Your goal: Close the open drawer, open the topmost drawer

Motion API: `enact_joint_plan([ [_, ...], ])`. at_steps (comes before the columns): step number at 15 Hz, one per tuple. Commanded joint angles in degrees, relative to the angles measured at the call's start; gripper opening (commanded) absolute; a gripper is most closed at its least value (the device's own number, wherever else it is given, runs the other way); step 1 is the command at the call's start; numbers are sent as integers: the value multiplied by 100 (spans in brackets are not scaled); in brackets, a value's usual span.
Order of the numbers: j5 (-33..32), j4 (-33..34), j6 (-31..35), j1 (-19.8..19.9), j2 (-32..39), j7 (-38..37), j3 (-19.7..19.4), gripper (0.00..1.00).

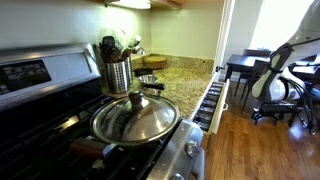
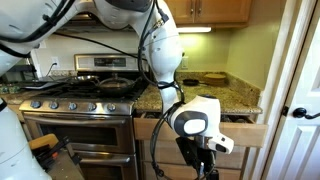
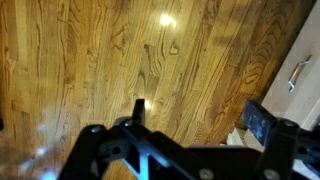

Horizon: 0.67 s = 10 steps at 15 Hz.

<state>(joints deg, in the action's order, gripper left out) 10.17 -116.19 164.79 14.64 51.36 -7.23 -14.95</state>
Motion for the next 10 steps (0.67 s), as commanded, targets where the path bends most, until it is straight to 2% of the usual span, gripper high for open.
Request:
enact_joint_plan([
  [1, -304, -962, 792, -434, -543, 7, -324, 100],
  [6, -251, -1827, 1496, -630, -1351, 86, -327, 100],
  [10, -217, -2233, 1300, -460, -2158, 121, -66, 100],
])
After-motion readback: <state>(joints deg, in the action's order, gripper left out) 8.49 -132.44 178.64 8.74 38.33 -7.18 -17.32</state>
